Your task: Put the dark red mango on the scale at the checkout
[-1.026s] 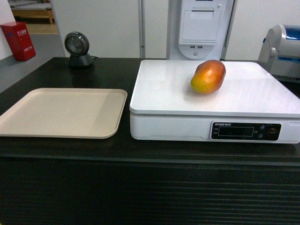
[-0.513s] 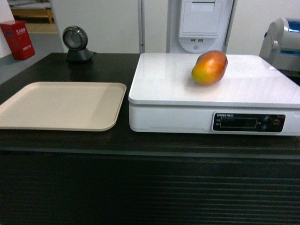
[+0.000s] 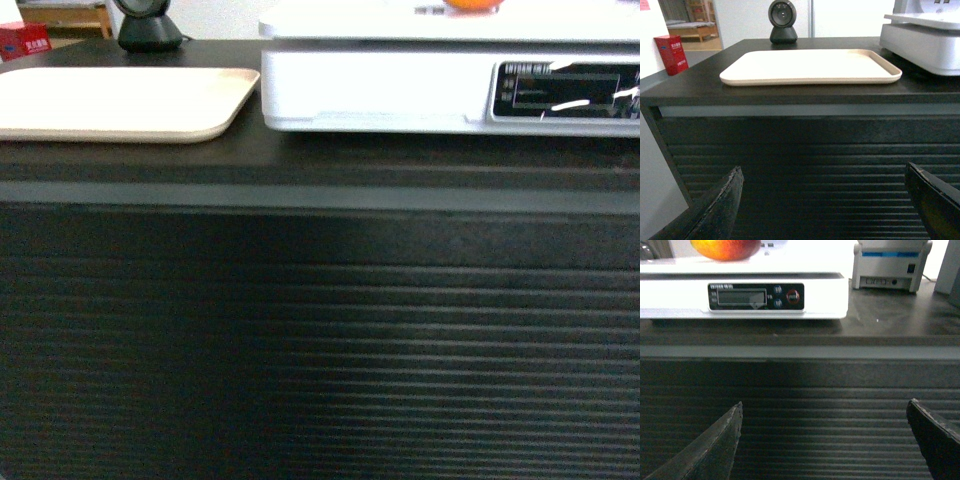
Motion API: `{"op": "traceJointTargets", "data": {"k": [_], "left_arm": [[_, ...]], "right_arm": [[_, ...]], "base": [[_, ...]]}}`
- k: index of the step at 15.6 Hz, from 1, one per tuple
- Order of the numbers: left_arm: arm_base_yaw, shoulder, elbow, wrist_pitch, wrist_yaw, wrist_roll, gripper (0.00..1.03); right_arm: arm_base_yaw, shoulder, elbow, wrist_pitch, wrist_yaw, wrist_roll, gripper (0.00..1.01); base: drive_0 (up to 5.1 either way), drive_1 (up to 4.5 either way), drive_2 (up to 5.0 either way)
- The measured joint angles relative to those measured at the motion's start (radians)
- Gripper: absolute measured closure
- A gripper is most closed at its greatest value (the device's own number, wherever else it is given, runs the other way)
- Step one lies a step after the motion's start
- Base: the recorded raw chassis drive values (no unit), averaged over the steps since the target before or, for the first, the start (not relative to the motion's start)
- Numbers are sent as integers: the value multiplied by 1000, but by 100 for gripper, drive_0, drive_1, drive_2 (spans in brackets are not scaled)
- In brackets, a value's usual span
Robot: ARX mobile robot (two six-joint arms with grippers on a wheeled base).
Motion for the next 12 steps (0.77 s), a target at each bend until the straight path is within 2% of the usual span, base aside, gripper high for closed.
{"op": "traceJointTargets", "data": {"k": [12], "left_arm": [[0,0,0,0,0,0,5]], "right_arm": [[0,0,0,0,0,0,3]], "base": [[0,0,0]]}}
